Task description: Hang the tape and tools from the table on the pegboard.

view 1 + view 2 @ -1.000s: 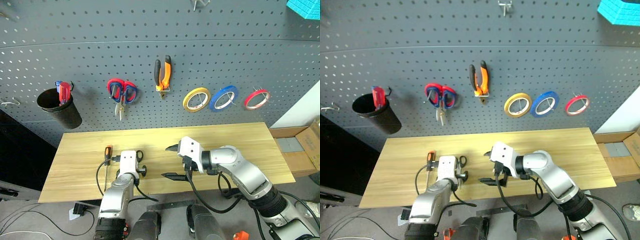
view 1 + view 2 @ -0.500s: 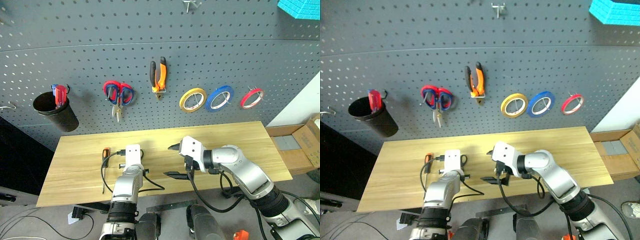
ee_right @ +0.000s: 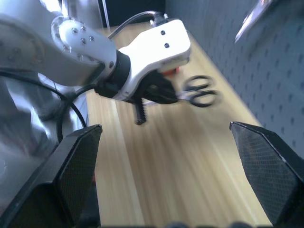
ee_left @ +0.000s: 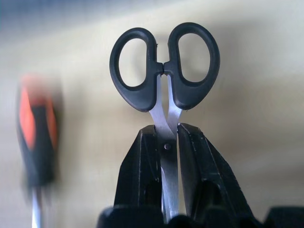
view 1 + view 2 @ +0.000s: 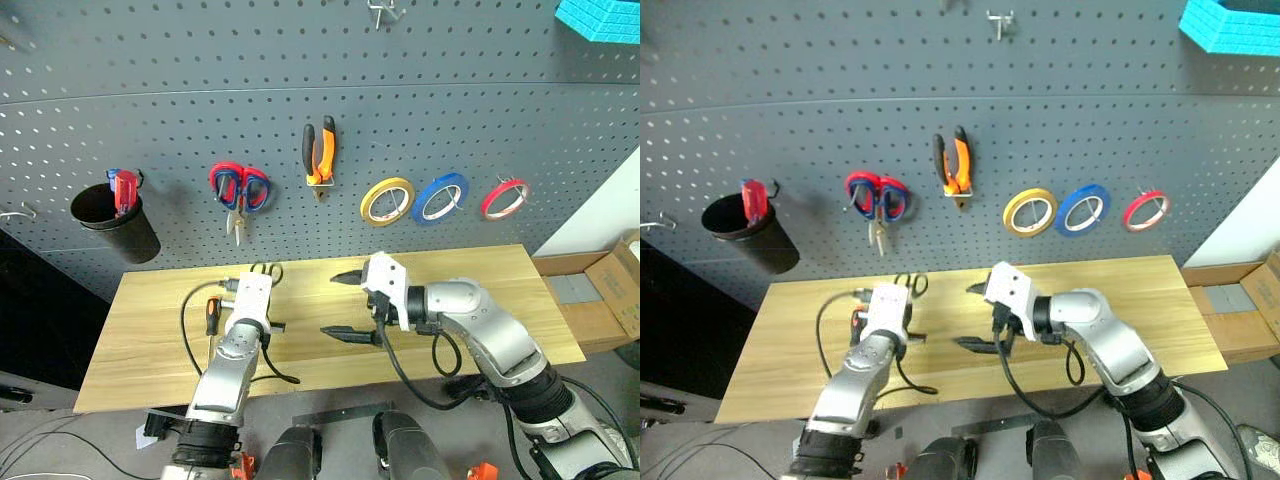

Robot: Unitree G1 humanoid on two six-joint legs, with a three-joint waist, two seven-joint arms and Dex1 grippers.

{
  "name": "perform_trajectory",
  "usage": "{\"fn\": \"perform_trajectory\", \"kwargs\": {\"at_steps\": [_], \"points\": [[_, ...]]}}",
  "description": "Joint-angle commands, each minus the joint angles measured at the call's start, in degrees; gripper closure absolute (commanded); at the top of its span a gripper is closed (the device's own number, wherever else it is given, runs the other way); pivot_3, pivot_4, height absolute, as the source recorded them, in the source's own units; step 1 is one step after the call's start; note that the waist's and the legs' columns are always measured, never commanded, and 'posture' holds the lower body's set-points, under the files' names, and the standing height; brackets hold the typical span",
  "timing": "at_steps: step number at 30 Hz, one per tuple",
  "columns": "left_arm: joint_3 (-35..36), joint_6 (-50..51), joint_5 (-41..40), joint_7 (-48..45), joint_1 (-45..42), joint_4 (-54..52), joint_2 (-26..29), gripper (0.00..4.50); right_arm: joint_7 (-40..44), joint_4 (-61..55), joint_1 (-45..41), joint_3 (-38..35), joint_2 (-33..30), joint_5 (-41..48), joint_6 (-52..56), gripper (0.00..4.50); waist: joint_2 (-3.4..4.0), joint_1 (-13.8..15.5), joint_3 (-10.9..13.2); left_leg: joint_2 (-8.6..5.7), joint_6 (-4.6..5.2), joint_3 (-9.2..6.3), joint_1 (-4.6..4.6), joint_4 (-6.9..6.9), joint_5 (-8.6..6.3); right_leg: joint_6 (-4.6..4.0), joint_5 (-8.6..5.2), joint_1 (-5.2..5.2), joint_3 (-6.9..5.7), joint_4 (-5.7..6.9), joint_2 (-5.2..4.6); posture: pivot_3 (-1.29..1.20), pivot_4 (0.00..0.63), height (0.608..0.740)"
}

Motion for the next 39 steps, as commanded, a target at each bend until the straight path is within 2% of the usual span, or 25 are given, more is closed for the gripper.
{"fn": "perform_trajectory", "kwargs": {"at_steps": [1, 5, 10, 13, 21, 32, 39], "points": [[-0.7, -10.3, 2.9, 0.4, 4.1, -4.6, 1.2, 4.28, 0.3, -4.5, -2.4, -3.7, 1.5, 4.7, 0.0, 0.0, 0.01, -0.1, 0.0, 0.0, 0.02, 0.0, 0.0, -0.03, -0.01, -0.01, 0.0, 0.0, 0.0, -0.02, 0.0, -0.11, 0.207, 0.74], [-2.1, -25.4, 4.9, -0.8, 8.5, -10.4, 2.8, 4.28, 0.4, -4.3, -4.1, -3.6, 1.5, 5.2, -0.4, 0.0, 0.04, 0.1, 0.0, 0.04, 0.04, -0.04, -0.03, -0.07, -0.06, -0.03, -0.03, -0.03, -0.03, -0.06, 0.01, -0.1, 0.203, 0.74], [-1.8, -32.0, 12.5, 3.3, 11.2, -13.5, 4.0, 4.28, 0.9, -2.3, -5.1, -2.8, 1.2, 4.3, -2.3, 0.0, 0.06, 0.9, 0.0, 0.04, 0.07, -0.05, -0.06, -0.05, -0.07, -0.03, -0.04, -0.01, -0.05, -0.12, 0.01, -0.08, 0.198, 0.74], [0.2, -32.1, 13.5, 4.3, 11.8, -16.5, 3.2, 4.28, 1.3, -1.0, -5.8, -2.3, 1.6, 3.8, -3.6, 0.0, 0.06, 1.0, 0.0, 0.04, 0.09, -0.04, -0.06, -0.05, -0.07, 0.23, -0.19, -0.01, -0.05, -0.12, 0.01, -0.07, 0.192, 0.74], [6.6, -27.2, 13.6, 5.0, 9.1, -22.0, 0.6, 4.28, 2.6, 1.7, -6.9, -1.0, 1.7, 2.6, -6.5, 0.0, 0.05, 1.4, 0.0, 0.04, 0.09, -0.06, -0.09, -0.05, -0.06, 0.14, -0.14, -0.03, -0.12, -0.12, 0.02, -0.04, 0.181, 0.74], [5.4, -26.1, 12.3, 1.4, 8.9, -19.5, -0.3, 4.28, 2.2, 1.9, -7.3, -0.8, 2.5, 1.7, -6.8, 0.0, 0.05, 1.4, 0.0, 0.04, 0.08, -0.06, -0.09, -0.04, -0.06, -0.01, -0.05, -0.05, -0.2, -0.12, 0.03, -0.05, 0.171, 0.74], [7.5, -25.5, 11.3, 1.8, 7.3, -18.1, -1.1, 4.28, 1.8, 1.4, -7.0, -0.8, 2.5, 1.5, -6.5, 0.0, 0.05, 1.4, 0.0, 0.04, 0.07, -0.06, -0.09, -0.05, -0.06, -0.01, -0.05, -0.05, -0.2, -0.11, 0.03, -0.05, 0.167, 0.74]]}}
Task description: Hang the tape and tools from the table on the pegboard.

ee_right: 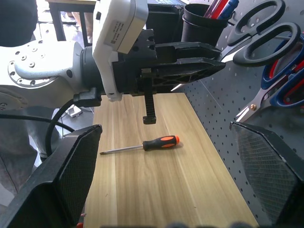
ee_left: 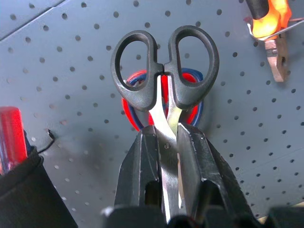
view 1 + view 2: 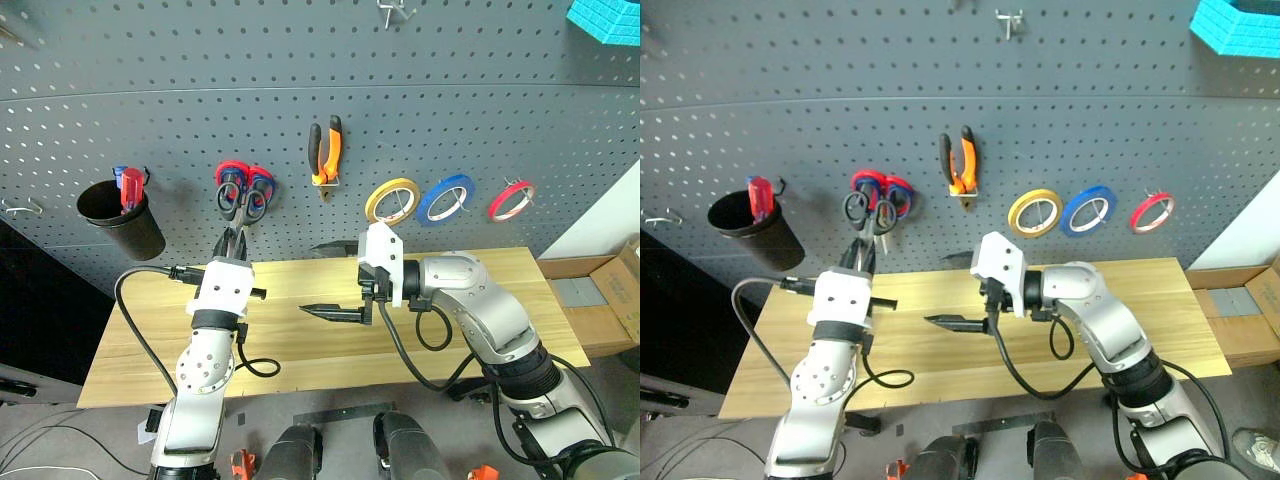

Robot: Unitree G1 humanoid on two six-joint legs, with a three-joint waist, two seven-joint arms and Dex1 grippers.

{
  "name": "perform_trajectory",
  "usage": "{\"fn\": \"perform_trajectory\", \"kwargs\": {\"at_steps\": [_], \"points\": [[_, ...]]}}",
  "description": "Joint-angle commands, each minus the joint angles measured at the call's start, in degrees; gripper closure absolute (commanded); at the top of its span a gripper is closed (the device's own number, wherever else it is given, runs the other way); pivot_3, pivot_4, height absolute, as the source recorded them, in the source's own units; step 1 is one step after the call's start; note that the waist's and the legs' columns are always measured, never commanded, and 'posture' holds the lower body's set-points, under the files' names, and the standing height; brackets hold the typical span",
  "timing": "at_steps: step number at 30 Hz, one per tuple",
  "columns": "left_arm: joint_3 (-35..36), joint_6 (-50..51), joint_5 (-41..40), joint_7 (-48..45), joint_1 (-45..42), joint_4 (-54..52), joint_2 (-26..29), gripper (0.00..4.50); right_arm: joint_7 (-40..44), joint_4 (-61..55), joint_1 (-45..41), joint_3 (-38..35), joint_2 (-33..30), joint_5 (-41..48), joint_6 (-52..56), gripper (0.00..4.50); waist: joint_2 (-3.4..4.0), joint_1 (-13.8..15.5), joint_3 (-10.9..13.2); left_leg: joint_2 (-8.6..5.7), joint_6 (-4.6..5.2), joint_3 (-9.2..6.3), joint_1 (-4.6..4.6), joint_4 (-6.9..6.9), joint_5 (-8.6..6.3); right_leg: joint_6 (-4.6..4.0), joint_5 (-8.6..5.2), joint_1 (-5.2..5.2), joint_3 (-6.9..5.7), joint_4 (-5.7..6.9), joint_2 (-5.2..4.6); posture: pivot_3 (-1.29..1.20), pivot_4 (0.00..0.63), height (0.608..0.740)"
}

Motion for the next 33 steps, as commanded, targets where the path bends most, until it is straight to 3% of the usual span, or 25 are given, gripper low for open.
{"fn": "perform_trajectory", "kwargs": {"at_steps": [1, 14, 24, 33], "points": [[1.7, -0.3, -0.7, 0.8, -1.2, -0.5, -0.4, 4.28, -0.4, -2.2, -0.9, -0.2, 0.1, -0.2, -0.7, 0.0, 0.0, 0.0, 0.0, 0.0, 0.0, 0.0, 0.0, 0.0, 0.0, 0.0, 0.0, 0.0, 0.0, 0.0, 0.0, -0.06, 0.167, 0.74], [1.5, 0.4, -0.7, 0.9, -4.3, 3.9, -1.3, 4.28, -0.7, -2.0, -1.7, 0.1, 0.4, -0.3, -0.6, 0.0, 0.0, 0.0, 0.0, -0.01, -0.01, 0.0, 0.0, 0.02, 0.01, 0.0, 0.0, 0.0, -0.07, 0.02, 0.0, -0.05, 0.172, 0.74], [3.4, -0.7, -5.0, 1.6, -14.9, 21.7, -1.7, 4.28, -2.5, -0.8, -3.3, -1.1, 2.2, 0.3, -0.8, 0.0, -0.05, -0.2, 0.0, -0.02, -0.04, 0.01, 0.01, 0.03, 0.02, 0.0, 0.01, -0.04, -0.11, 0.06, 0.0, -0.06, 0.173, 0.74], [4.6, -0.6, -7.2, 2.2, -16.0, 23.4, -1.5, 1.15, -2.8, -0.8, -3.5, -1.1, 2.6, 0.0, -0.8, 0.0, -0.05, -0.1, 0.0, -0.03, -0.21, 0.01, -0.02, 0.03, 0.1, -0.01, 0.01, -0.09, -0.1, 0.11, 0.01, -0.06, 0.178, 0.74]]}}
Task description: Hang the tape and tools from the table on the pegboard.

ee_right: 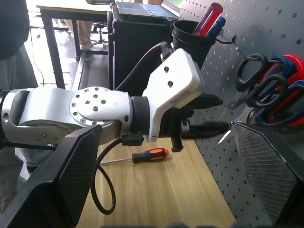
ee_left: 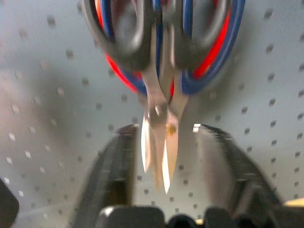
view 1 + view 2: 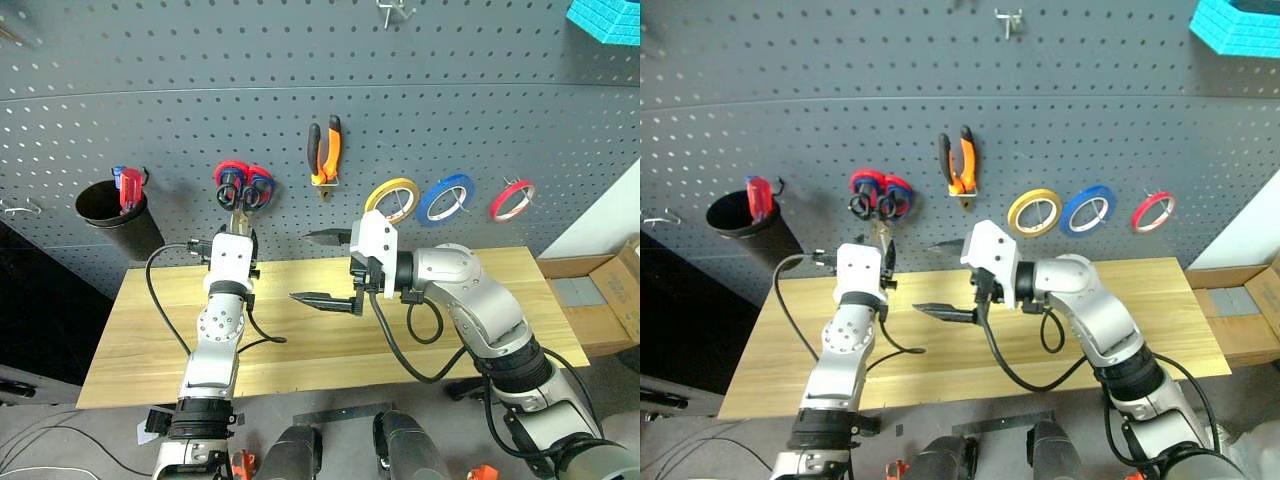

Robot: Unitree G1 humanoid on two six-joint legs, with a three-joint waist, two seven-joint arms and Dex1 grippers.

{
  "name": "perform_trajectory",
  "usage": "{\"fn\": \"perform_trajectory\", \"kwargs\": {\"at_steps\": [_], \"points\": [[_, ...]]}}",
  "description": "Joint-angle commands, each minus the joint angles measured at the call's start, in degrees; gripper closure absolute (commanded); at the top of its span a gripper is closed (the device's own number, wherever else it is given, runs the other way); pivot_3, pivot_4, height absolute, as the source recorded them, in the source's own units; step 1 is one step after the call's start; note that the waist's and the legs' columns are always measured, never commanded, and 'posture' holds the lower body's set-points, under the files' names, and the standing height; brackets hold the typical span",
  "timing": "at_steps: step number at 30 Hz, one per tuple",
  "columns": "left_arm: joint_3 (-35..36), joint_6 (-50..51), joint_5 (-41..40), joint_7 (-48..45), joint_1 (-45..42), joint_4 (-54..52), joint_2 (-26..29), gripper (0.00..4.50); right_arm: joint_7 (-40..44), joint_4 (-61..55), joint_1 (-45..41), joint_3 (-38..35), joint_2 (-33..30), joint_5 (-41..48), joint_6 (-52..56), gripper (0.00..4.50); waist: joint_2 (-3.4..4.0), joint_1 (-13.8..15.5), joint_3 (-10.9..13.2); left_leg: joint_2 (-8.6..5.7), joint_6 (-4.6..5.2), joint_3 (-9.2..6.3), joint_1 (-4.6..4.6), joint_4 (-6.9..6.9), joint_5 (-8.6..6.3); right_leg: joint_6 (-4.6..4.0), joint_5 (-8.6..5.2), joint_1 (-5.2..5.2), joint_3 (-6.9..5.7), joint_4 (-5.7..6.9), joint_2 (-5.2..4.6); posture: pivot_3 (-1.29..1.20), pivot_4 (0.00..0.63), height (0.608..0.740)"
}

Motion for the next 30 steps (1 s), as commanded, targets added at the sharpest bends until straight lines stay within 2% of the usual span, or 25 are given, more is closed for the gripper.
{"fn": "perform_trajectory", "kwargs": {"at_steps": [1, 4, 8, 13, 18, 26, 29, 30], "points": [[1.8, 1.6, -1.8, 0.3, 0.7, -3.2, 0.0, 0.87, -0.2, -1.2, -1.0, -1.1, 0.3, 0.5, -0.8, 0.0, 0.0, 0.0, 0.0, 0.0, 0.01, 0.01, 0.0, 0.0, -0.01, 0.0, 0.0, 0.0, 0.01, 0.0, 0.0, -0.06, 0.178, 0.74], [4.7, 8.6, -4.6, -0.7, 3.7, -5.4, 0.4, 0.87, 0.1, -1.4, -1.0, -1.0, 0.2, 0.7, -0.7, 0.0, 0.0, -0.2, 0.0, 0.01, 0.14, 0.02, 0.02, -0.02, -0.08, 0.0, 0.0, -0.01, 0.03, 0.01, 0.01, -0.05, 0.182, 0.74], [8.8, 26.4, -10.4, -4.5, 6.6, -7.0, 1.5, 0.87, 1.5, -2.0, -0.4, -0.2, -0.4, 1.4, 0.4, 0.0, 0.01, -0.2, 0.0, 0.01, 0.15, 0.01, 0.02, -0.04, -0.11, 0.01, -0.01, -0.06, 0.04, 0.05, 0.03, -0.03, 0.191, 0.74], [10.3, 43.2, -12.1, -7.6, 4.9, -3.4, 6.6, 0.87, 3.2, -0.9, 2.0, 3.6, -2.0, -0.2, 0.4, 0.0, -0.02, 0.1, 0.0, -0.02, 0.18, -0.12, 0.01, 0.03, -0.12, 0.14, -0.09, 0.02, -0.07, 0.03, 0.02, -0.02, 0.199, 0.74], [10.2, 43.3, -12.1, -7.6, 0.5, 3.4, 9.3, 0.87, 2.6, 0.3, 3.3, 4.1, -1.6, -1.1, 0.0, 0.0, -0.06, 0.3, 0.1, -0.06, 0.15, -0.14, 0.0, 0.04, -0.11, 0.07, -0.05, 0.01, -0.07, 0.03, -0.02, -0.03, 0.201, 0.74], [8.3, 42.2, -12.7, -8.4, -4.9, 19.2, 8.8, 0.87, 2.2, -0.9, 3.5, 4.1, -1.8, -1.2, 1.1, 0.0, -0.06, 0.2, 0.1, -0.06, 0.01, -0.13, 0.01, -0.01, -0.11, 0.07, -0.05, -0.05, -0.04, 0.02, -0.02, -0.05, 0.197, 0.74], [7.9, 41.6, -12.1, -7.5, -5.3, 21.9, 8.8, 0.87, 2.0, -1.2, 3.6, 4.1, -2.0, -1.3, 1.3, 0.0, -0.05, 0.1, 0.0, -0.05, -0.06, -0.14, 0.0, -0.03, -0.09, 0.07, -0.05, -0.07, -0.02, 0.05, -0.02, -0.06, 0.198, 0.74], [7.7, 41.6, -12.2, -7.7, -5.2, 22.2, 8.7, 1.03, 1.9, -1.3, 3.6, 4.0, -2.1, -1.2, 1.4, 0.0, -0.04, 0.1, 0.0, -0.05, -0.02, -0.12, 0.01, -0.02, -0.11, 0.07, -0.05, -0.06, -0.01, 0.05, -0.02, -0.06, 0.198, 0.74]]}}
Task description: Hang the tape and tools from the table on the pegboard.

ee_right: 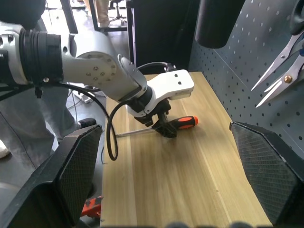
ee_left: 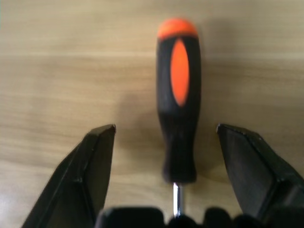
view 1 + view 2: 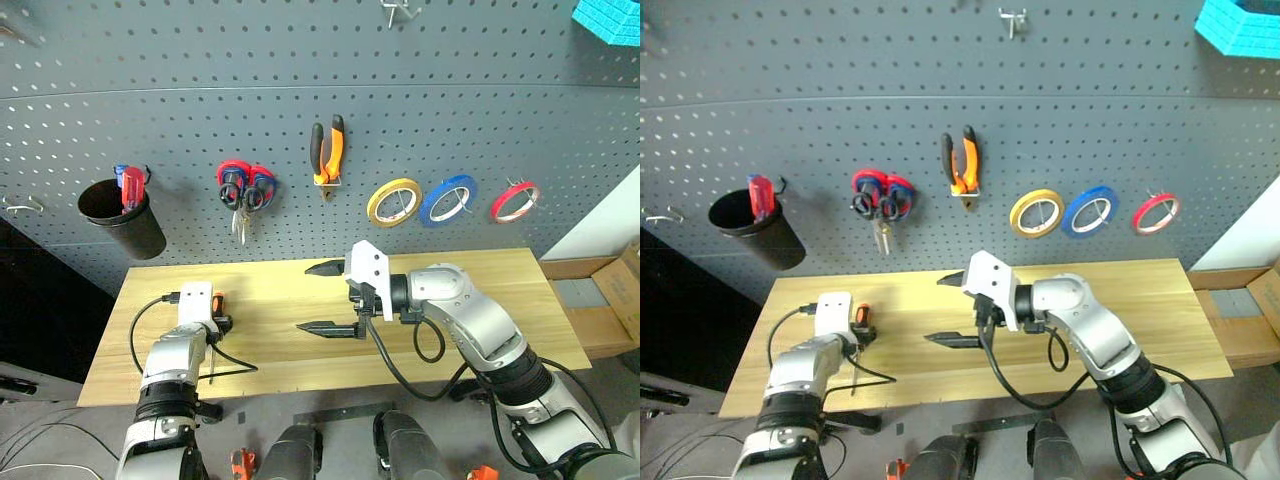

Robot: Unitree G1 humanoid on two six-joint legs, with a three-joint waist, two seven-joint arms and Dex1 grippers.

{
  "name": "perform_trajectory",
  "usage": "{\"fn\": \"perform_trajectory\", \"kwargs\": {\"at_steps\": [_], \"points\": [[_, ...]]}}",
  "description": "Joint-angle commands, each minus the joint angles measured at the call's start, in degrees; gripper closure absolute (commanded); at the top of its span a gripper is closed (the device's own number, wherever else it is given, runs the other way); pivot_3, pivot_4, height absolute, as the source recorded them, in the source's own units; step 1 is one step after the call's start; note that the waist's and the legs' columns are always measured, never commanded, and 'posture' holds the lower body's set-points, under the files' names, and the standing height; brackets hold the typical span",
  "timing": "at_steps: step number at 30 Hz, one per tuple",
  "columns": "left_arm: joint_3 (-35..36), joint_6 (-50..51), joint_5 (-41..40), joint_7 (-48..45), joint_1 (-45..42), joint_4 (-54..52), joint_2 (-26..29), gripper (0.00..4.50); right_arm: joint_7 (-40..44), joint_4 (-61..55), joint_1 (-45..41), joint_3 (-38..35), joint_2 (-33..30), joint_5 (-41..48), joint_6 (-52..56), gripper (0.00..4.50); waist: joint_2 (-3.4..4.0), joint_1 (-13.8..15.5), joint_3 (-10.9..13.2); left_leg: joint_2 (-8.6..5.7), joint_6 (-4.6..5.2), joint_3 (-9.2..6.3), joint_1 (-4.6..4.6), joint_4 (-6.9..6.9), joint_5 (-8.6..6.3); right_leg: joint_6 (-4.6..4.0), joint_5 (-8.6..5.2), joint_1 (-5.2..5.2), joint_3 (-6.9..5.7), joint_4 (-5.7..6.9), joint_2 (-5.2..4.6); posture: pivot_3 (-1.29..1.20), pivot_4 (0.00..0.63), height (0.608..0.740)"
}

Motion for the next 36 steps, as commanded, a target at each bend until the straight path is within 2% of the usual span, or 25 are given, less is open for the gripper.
{"fn": "perform_trajectory", "kwargs": {"at_steps": [1, 4, 9, 11, 15, 17, 19, 25, 28, 36], "points": [[-1.0, 0.2, 0.5, 0.4, 0.7, 2.3, 0.1, 1.25, -0.3, -3.0, 0.1, -0.5, -0.1, 0.2, 0.3, 0.0, 0.0, -0.1, 0.0, -0.01, 0.05, 0.02, 0.03, 0.01, -0.03, 0.01, 0.0, 0.03, 0.02, 0.0, 0.0, -0.06, 0.198, 0.74], [-1.2, -0.1, 0.1, 0.3, 1.0, 1.0, 0.0, 2.19, -0.4, -3.3, 0.1, -0.5, -0.1, 0.3, 0.6, 0.0, 0.0, -0.1, 0.0, 0.0, 0.08, 0.02, 0.12, 0.01, -0.05, 0.02, -0.01, 0.11, 0.04, 0.02, 0.0, -0.06, 0.198, 0.74], [-2.0, 0.0, 1.4, 0.7, 4.7, -9.0, 1.7, 3.99, -0.3, -3.4, -0.4, -0.7, -0.1, 0.5, 0.6, 0.0, 0.0, -0.4, 0.0, 0.01, 0.04, 0.06, 0.11, -0.01, -0.03, 0.01, 0.0, 0.06, 0.11, 0.04, 0.01, -0.05, 0.193, 0.74], [-2.0, 0.3, 1.4, 0.5, 7.5, -17.4, 2.4, 4.03, -0.1, -3.4, -1.0, -1.3, 0.2, 1.2, 0.4, 0.0, -0.01, -0.4, 0.0, 0.04, 0.01, 0.05, 0.08, -0.03, -0.04, 0.01, 0.0, 0.02, 0.19, 0.02, 0.03, -0.03, 0.192, 0.74], [-2.6, -10.2, 2.2, 1.3, 12.8, -34.0, 1.1, 4.03, 1.0, -3.4, -2.5, -2.7, 1.5, 3.3, -0.2, 0.0, -0.04, 0.2, 0.0, 0.05, -0.11, 0.04, -0.19, 0.0, 0.02, -0.01, 0.01, -0.22, 0.24, 0.02, 0.02, 0.0, 0.188, 0.74], [-0.3, -21.1, 2.8, 4.1, 15.0, -40.9, -0.8, 4.03, 2.0, -2.6, -3.2, -2.1, 1.4, 2.9, -1.2, 0.0, -0.03, 0.7, 0.0, 0.05, -0.16, -0.01, -0.36, 0.06, 0.06, -0.02, 0.01, -0.38, 0.18, 0.01, 0.0, 0.01, 0.184, 0.74], [1.2, -27.2, 5.9, 7.8, 17.5, -46.4, -1.5, 4.03, 2.9, -1.9, -3.8, -1.7, 1.3, 2.8, -2.1, 0.0, -0.12, 1.0, -0.1, 0.04, -0.16, 0.04, -0.52, 0.07, 0.06, -0.03, 0.02, -0.51, 0.22, 0.0, -0.01, 0.01, 0.183, 0.74], [1.3, -27.0, 11.2, 11.4, 22.3, -58.8, -4.0, 4.03, 4.7, 1.1, -5.3, -1.7, 1.9, 2.7, -4.4, 0.0, -0.13, 1.4, -0.1, 0.05, -0.16, 0.07, -0.8, 0.0, 0.06, -0.05, 0.01, -0.83, 0.22, 0.0, 0.02, 0.05, 0.185, 0.74], [3.6, -26.3, 14.7, 14.9, 14.8, -58.0, -2.2, 4.03, 6.6, 2.1, -5.9, -2.3, 3.2, 4.4, -6.0, 0.0, -0.14, 2.1, -0.1, 0.05, -0.14, 0.03, -0.79, 0.05, 0.07, -0.06, 0.01, -0.82, 0.15, 0.07, 0.02, 0.08, 0.181, 0.74], [7.8, -22.3, 11.5, 12.0, 0.3, -57.0, 2.8, 4.03, 7.8, 3.1, -8.5, -3.5, 5.5, 6.1, -6.2, 0.0, -0.15, 3.0, -0.1, 0.01, -0.23, -0.05, -0.8, 0.08, 0.13, -0.06, 0.02, -0.82, -0.16, 0.06, 0.02, 0.08, 0.176, 0.74]]}}
